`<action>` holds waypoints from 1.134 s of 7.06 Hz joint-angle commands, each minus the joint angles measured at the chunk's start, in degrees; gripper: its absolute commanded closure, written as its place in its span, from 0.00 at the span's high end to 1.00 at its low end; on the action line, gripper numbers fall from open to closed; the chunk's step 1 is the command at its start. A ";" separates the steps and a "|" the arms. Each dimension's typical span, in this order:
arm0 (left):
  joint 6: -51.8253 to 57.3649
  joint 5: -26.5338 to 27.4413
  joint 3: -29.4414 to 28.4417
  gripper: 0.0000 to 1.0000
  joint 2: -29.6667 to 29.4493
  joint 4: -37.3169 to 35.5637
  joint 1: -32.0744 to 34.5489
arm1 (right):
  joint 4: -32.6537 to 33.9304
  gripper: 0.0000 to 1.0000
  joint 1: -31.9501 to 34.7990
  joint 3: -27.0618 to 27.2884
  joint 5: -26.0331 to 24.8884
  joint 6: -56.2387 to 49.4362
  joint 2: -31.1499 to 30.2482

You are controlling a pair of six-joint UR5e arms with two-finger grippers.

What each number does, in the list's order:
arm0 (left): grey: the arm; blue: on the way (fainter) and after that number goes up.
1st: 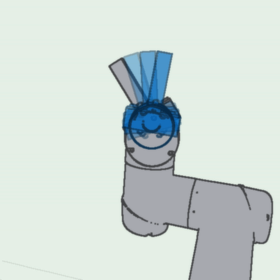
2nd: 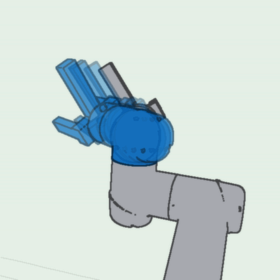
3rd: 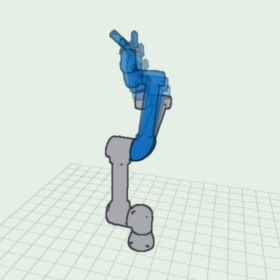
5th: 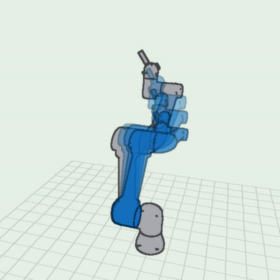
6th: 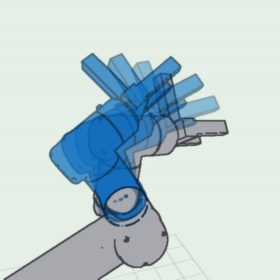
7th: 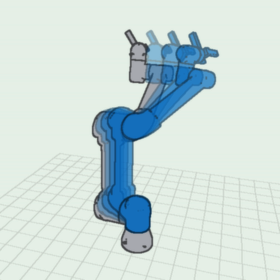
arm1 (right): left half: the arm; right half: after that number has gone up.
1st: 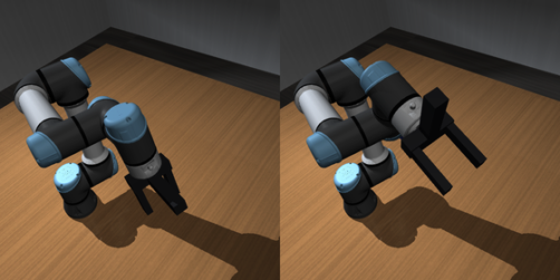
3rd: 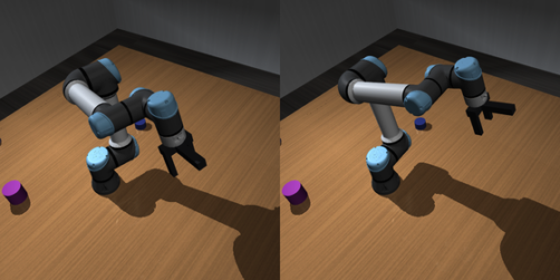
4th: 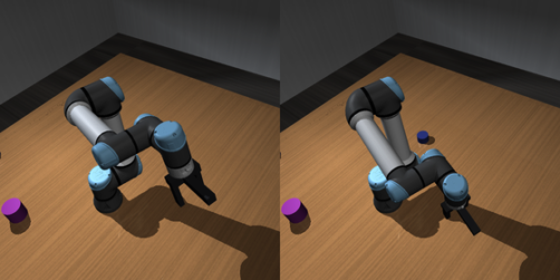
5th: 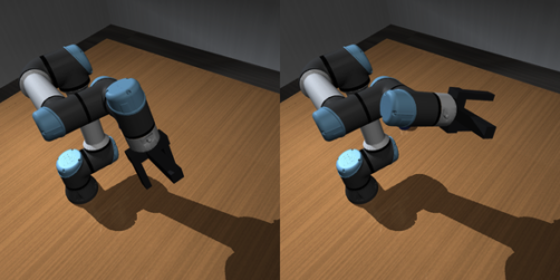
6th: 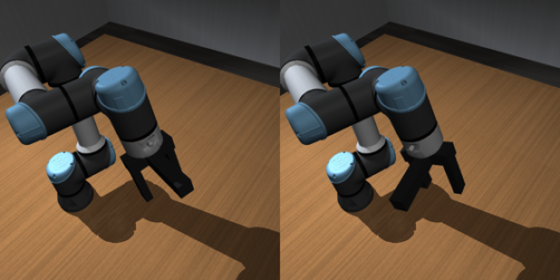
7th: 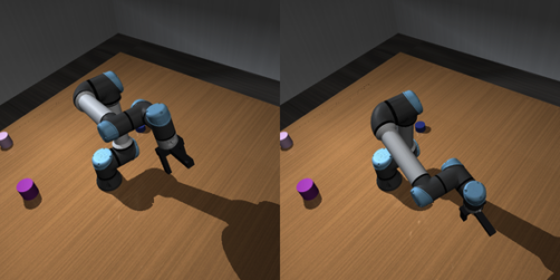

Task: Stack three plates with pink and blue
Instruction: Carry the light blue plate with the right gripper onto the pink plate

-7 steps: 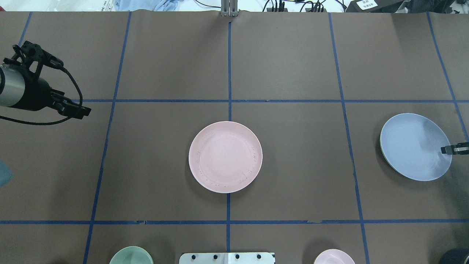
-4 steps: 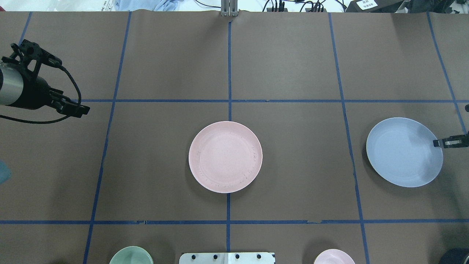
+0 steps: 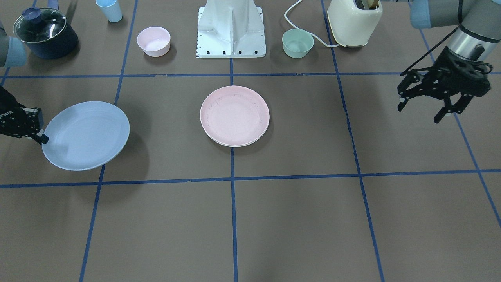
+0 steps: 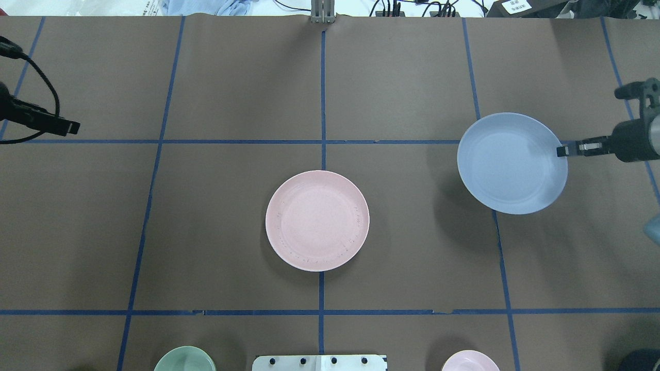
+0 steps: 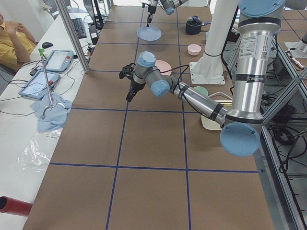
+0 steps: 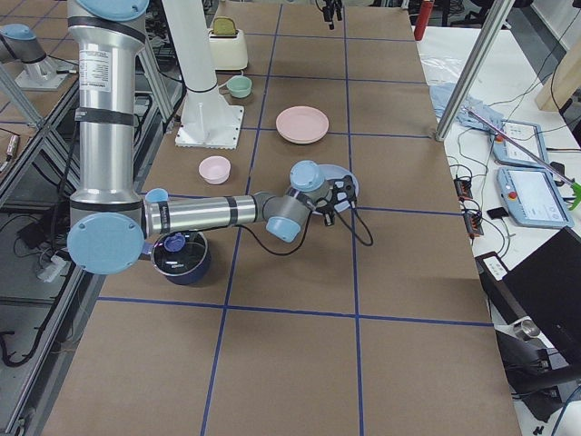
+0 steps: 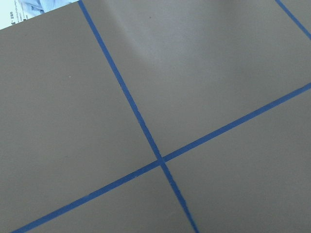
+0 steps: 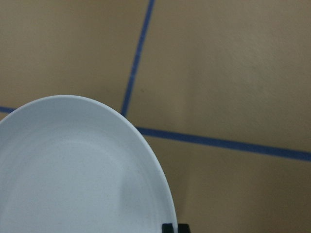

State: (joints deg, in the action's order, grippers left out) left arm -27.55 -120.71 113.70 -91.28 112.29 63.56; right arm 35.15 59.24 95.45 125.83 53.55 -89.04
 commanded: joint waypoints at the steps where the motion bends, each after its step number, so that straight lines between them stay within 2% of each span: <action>1: 3.18 -0.66 -1.72 1.00 4.08 -2.32 6.12 | 0.27 0.00 -6.63 0.44 -1.80 14.51 11.04; 2: 11.21 -0.75 -1.90 1.00 4.27 -6.34 8.66 | 3.31 0.00 -11.55 2.27 -6.17 17.35 14.39; 4: 13.32 -0.84 -1.99 1.00 4.53 -8.05 9.30 | 26.16 0.00 -24.01 12.78 -20.64 19.04 19.06; 5: 13.32 -0.84 -2.34 1.00 4.54 -8.05 9.30 | 32.20 0.00 -28.78 13.70 -25.67 20.70 21.69; 7: 13.32 -0.84 -2.35 1.00 4.97 -8.05 9.30 | 35.68 0.00 -35.22 12.75 -32.55 22.38 23.30; 8: 13.32 -0.84 -2.35 1.00 5.24 -8.05 9.30 | 35.78 0.00 -35.41 12.05 -32.67 22.38 23.30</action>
State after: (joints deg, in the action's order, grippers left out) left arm -14.25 -121.55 111.36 -86.38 104.25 72.85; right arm 69.87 25.44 108.11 94.94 75.68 -66.05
